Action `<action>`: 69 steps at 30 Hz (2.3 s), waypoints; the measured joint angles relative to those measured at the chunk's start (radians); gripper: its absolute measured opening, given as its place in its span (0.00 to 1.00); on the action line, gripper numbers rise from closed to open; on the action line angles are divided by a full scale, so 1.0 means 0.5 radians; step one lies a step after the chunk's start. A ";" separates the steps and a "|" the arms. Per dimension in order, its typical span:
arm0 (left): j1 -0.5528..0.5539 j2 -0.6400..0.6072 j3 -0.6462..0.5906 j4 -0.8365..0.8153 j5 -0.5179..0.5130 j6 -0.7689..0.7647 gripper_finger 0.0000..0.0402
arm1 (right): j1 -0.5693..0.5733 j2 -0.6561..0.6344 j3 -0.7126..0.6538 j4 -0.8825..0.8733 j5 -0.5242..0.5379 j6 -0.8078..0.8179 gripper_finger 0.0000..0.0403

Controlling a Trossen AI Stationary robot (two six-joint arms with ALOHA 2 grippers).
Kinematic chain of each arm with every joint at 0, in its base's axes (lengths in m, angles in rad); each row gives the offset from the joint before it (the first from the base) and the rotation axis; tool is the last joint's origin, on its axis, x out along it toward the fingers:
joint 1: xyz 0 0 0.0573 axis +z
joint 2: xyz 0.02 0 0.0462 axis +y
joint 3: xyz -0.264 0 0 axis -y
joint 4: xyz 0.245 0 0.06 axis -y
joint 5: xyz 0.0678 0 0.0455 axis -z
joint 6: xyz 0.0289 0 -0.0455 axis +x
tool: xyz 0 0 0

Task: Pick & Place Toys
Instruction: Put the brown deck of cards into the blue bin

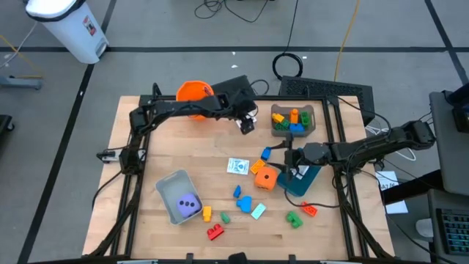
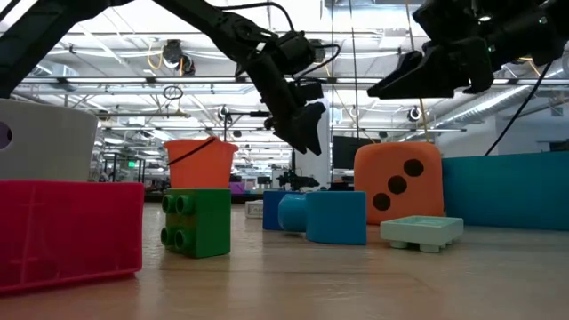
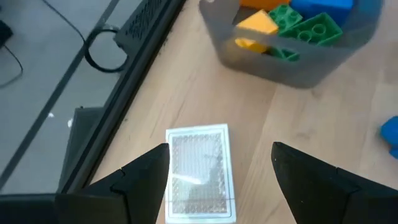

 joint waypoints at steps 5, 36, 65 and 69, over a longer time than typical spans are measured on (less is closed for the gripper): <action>-0.026 -0.001 0.000 -0.004 -0.001 0.139 0.71 | -0.020 0.000 -0.079 0.068 0.001 0.005 0.63; 0.147 0.236 -0.002 0.050 0.306 -0.136 0.99 | -0.027 0.000 -0.131 0.237 -0.001 0.007 0.63; 0.164 0.262 -0.002 -0.154 0.201 -0.045 1.00 | -0.027 0.000 -0.130 0.230 -0.001 0.002 0.63; 0.168 0.275 -0.002 -0.127 0.234 -0.044 1.00 | -0.027 0.000 -0.130 0.230 -0.001 0.002 0.63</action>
